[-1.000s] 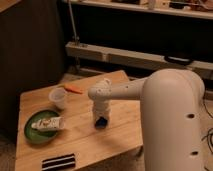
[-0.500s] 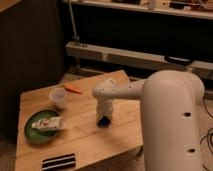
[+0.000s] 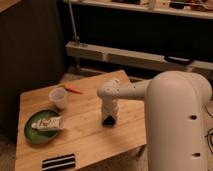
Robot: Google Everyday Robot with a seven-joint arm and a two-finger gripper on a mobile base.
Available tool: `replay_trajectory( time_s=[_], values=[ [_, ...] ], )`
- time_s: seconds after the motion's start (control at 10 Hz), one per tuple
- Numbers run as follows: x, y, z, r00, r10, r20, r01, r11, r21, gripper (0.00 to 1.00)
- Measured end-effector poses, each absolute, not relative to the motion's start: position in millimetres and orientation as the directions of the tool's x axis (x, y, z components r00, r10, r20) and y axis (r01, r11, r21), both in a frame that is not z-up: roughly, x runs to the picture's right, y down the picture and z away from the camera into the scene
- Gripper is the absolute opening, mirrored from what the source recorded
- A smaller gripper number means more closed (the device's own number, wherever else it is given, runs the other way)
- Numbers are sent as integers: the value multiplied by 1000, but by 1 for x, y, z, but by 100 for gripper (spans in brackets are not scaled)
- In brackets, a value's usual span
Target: Wipe the white sponge on the table
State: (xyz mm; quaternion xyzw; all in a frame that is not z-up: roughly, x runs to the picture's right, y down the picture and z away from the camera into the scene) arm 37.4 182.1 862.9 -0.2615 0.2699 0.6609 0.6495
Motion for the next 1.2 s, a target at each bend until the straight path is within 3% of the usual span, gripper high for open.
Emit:
replay_trajectory(
  time_s=[0.5, 0.8, 1.2],
  values=[
    [107, 215, 813, -73, 719, -691, -997, -64, 39, 33],
    [80, 239, 780, -9, 727, -686, -999, -43, -33, 33],
    [-11, 255, 742, 130, 742, -658, -984, 16, -177, 33]
  ],
)
